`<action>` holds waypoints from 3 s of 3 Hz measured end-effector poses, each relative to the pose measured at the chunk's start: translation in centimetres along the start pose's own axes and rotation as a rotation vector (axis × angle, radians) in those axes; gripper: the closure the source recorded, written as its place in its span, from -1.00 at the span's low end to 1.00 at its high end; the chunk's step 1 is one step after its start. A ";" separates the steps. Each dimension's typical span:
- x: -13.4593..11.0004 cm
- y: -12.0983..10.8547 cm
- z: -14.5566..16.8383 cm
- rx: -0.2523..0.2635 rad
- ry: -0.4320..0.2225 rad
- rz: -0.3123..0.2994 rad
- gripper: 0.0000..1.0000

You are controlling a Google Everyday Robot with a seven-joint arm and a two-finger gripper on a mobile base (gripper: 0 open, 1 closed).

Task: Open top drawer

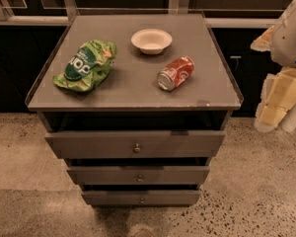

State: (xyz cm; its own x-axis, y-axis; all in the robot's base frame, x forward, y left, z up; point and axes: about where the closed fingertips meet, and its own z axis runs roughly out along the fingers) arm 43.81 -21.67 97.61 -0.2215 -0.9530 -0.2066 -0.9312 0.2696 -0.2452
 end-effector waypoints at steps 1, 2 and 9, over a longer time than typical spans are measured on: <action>0.0 0.0 0.0 0.000 0.000 0.000 -1.00; 0.0 0.2 0.1 0.009 -0.017 -0.001 -1.00; 0.0 7.5 27.3 0.024 -0.587 0.152 -1.00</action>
Offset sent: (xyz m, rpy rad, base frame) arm -0.0045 -0.0008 -0.0095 0.0319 -0.0094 0.0096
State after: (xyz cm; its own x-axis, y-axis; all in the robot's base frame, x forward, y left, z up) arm 44.76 -15.88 69.88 -0.1480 -0.6700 -0.7274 -0.8935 0.4059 -0.1920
